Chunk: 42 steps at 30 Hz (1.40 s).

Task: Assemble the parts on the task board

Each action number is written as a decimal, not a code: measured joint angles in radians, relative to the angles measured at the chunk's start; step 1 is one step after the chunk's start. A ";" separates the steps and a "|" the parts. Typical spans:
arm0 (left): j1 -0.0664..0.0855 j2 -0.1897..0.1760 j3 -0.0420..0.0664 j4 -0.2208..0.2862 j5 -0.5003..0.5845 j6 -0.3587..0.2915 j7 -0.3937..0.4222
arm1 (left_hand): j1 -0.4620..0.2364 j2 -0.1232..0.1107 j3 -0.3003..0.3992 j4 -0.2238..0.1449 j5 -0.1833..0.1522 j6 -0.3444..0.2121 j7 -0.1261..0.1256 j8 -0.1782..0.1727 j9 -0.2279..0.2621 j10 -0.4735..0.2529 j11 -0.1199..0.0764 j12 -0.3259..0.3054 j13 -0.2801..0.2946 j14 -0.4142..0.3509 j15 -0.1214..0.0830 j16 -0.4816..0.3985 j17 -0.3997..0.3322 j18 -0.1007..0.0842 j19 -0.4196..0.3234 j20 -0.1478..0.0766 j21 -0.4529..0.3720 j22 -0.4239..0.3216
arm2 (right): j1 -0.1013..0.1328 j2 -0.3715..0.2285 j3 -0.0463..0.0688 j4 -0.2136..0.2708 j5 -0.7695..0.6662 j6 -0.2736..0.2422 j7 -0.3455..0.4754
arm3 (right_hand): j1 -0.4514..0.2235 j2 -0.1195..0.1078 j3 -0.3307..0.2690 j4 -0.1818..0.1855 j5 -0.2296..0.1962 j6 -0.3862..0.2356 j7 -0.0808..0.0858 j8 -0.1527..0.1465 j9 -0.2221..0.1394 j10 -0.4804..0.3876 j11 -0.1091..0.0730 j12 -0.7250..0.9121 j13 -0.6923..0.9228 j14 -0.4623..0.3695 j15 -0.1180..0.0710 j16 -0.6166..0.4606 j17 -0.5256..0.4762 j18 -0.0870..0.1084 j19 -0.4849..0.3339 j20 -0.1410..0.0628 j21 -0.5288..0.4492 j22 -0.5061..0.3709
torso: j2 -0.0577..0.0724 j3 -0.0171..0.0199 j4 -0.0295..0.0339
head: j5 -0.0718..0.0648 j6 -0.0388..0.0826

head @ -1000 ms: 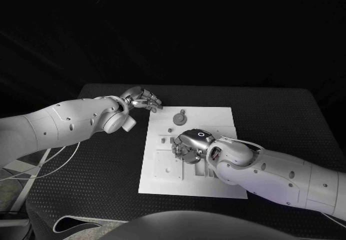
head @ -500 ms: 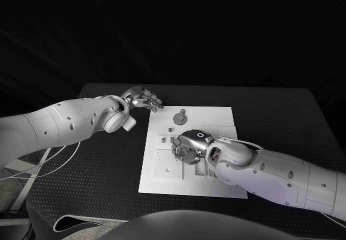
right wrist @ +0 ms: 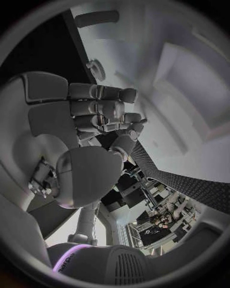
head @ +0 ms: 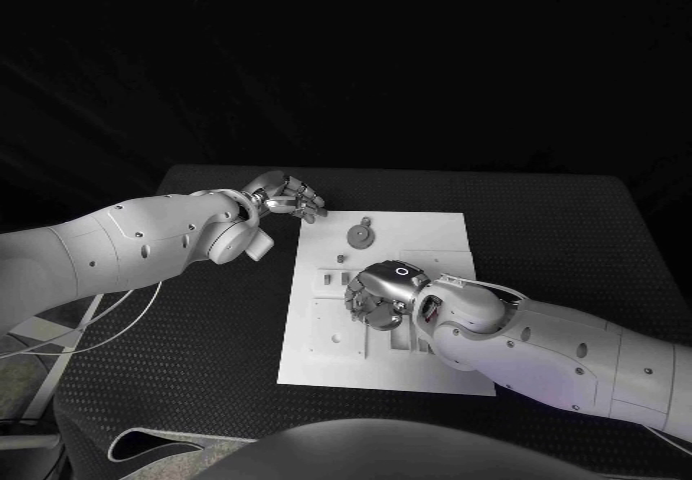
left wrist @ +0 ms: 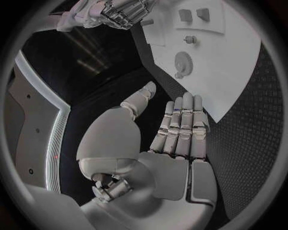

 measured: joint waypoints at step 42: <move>0.000 0.004 0.000 -0.006 0.000 0.000 -0.002 | 0.000 0.000 0.000 0.000 0.000 -0.004 0.004 0.000 0.000 -0.006 0.001 0.000 -0.002 0.000 0.000 -0.004 0.005 0.000 0.000 0.000 0.000 -0.003 | -0.001 -0.009 -0.003 0.006 0.002 0.003 0.007 | 0.000 0.000 -0.001 -0.001 -0.001 -0.001 0.001 0.000 0.007 0.000 0.000 0.000 0.002 -0.002 -0.002 0.000 0.000 0.000 -0.002 0.002 0.000 0.000 | 0.000 -0.0004 0.0001 | 0.000 -0.004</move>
